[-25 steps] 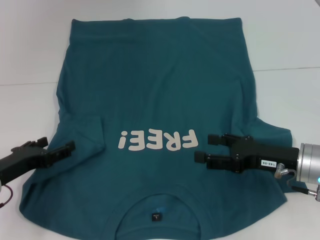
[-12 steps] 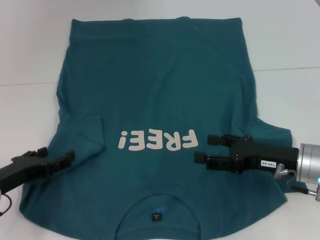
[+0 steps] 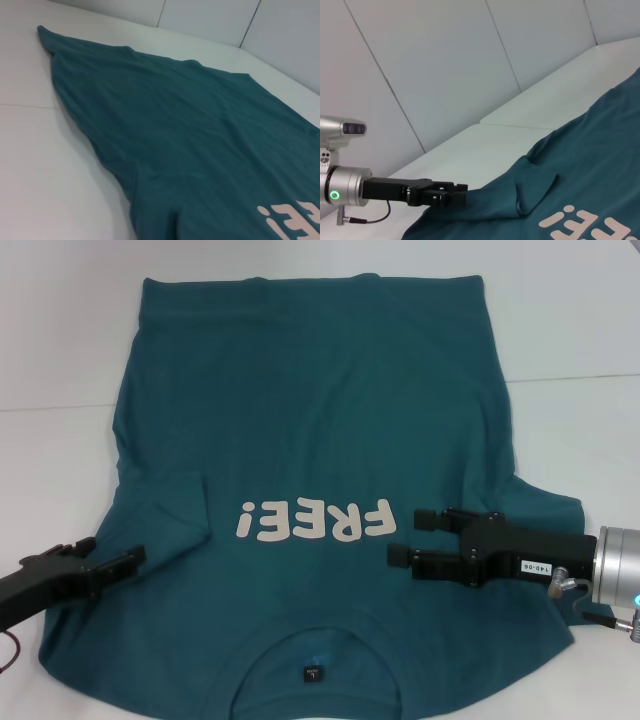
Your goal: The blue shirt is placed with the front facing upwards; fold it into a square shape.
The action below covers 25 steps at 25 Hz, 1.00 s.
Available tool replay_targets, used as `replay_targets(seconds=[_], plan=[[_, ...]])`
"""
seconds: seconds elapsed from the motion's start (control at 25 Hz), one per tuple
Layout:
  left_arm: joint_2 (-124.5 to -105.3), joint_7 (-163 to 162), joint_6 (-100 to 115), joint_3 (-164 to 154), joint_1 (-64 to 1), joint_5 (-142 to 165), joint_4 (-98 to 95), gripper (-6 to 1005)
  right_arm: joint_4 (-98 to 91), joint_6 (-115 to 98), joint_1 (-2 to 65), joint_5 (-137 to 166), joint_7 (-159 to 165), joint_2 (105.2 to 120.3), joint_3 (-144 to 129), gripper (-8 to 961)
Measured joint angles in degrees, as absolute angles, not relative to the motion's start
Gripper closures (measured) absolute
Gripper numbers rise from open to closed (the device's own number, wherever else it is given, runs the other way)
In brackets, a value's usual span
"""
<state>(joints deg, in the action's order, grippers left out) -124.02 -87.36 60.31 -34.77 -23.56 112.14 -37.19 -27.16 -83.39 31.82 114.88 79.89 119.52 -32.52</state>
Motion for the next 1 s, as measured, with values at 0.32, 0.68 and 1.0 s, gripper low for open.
replay_targets(seconds=[0.32,0.68,1.0], plan=[[-124.02,-87.4,59.9,-34.7,-23.5,112.2,-37.3,324,-27.2,-83.5,31.8,114.8,79.8,119.52,-32.5,36],[-124.02,-87.4,59.9,-34.7,-23.5,112.3,-37.5,693,-27.2,-83.5,31.8,114.7,79.8,119.52,-32.5,36],[-123.94,-89.0,61.5,-34.8,-23.3,112.4,-39.1,901,-27.2,-83.6,31.9,114.7,79.8,119.52,-32.5,36]])
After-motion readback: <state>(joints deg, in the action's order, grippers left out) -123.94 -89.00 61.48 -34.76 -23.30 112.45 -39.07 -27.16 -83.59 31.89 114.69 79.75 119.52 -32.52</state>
